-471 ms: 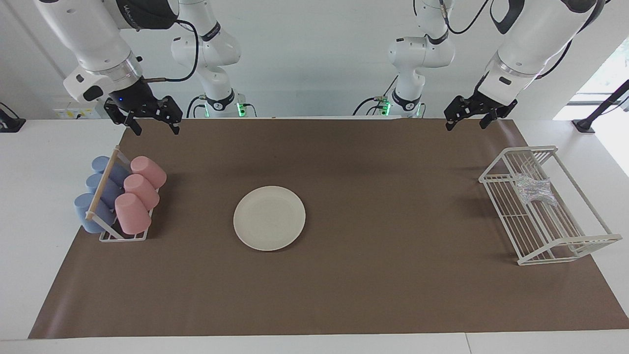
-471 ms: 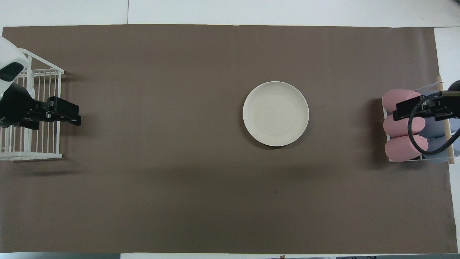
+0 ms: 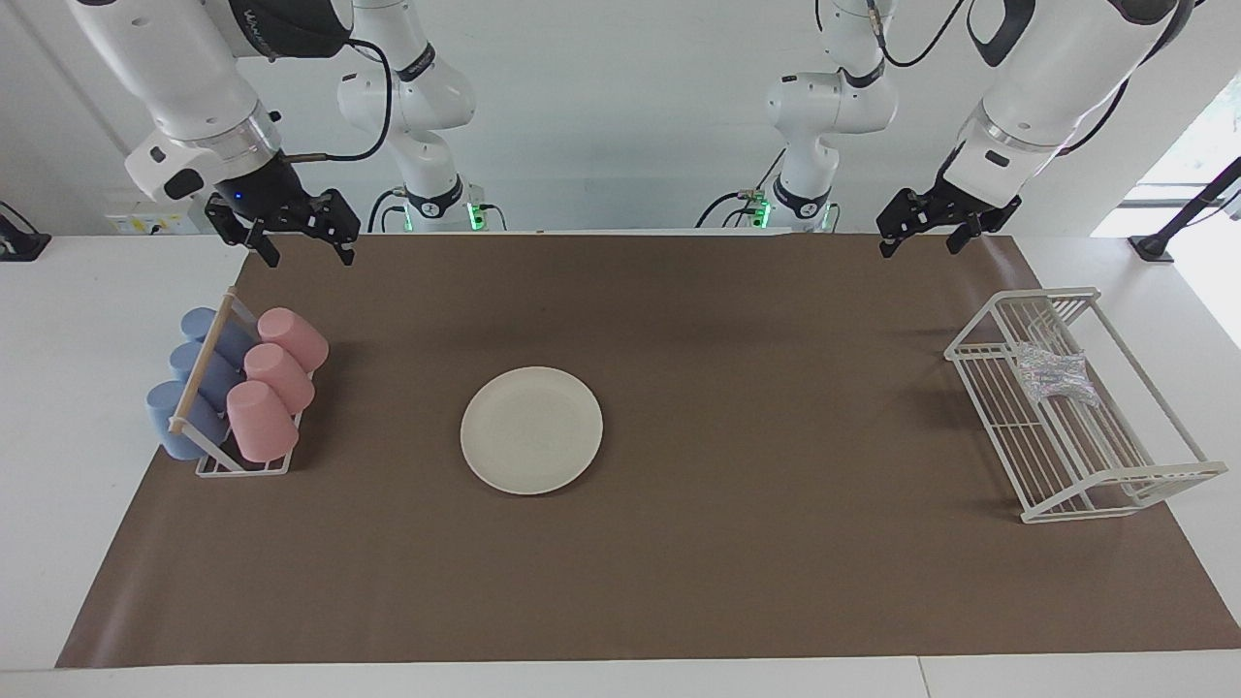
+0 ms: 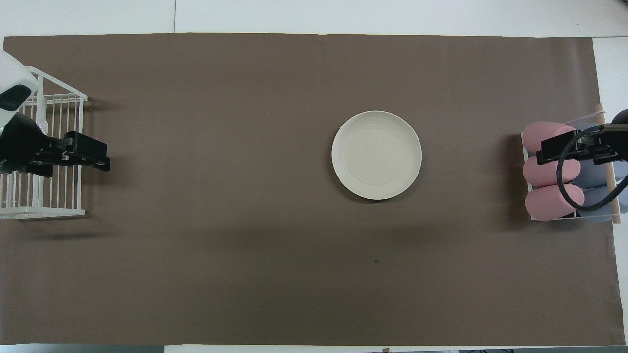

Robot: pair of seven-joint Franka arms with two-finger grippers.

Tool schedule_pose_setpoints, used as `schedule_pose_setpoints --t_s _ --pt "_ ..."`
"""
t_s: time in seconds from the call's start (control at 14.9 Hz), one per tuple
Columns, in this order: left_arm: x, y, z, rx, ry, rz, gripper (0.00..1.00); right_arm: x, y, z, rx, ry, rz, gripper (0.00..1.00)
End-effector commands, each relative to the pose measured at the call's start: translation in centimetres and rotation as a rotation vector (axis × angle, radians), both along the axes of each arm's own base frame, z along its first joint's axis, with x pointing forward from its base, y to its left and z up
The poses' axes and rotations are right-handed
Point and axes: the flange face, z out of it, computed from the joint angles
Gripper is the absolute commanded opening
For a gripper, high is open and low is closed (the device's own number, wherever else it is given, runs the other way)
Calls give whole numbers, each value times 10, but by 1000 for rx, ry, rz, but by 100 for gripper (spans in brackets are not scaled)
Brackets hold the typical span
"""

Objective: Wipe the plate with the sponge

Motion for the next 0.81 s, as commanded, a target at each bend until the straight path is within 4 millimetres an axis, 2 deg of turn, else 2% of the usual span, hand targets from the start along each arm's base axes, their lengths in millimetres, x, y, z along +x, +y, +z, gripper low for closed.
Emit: schedule_pose_setpoints --t_s 0.0,0.27,0.47,0.54,0.61,0.74 --pt "-3 9 2 -13 -10 18 100 0 1 2 -9 -15 -17 100" --pt "-7 10 -5 -11 5 20 100 0 4 2 -13 -12 -176 100" --pt "-14 15 -15 43 -7 23 100 -9 15 -3 -33 66 -431 100" --pt "-15 15 -21 113 -4 19 100 -10 18 -3 -20 77 -504 100" --pt "-12 17 -32 179 7 10 100 -12 33 -2 8 99 -581 100" --pt "0 23 -55 298 27 -11 100 -19 50 1 -7 143 -731 100"
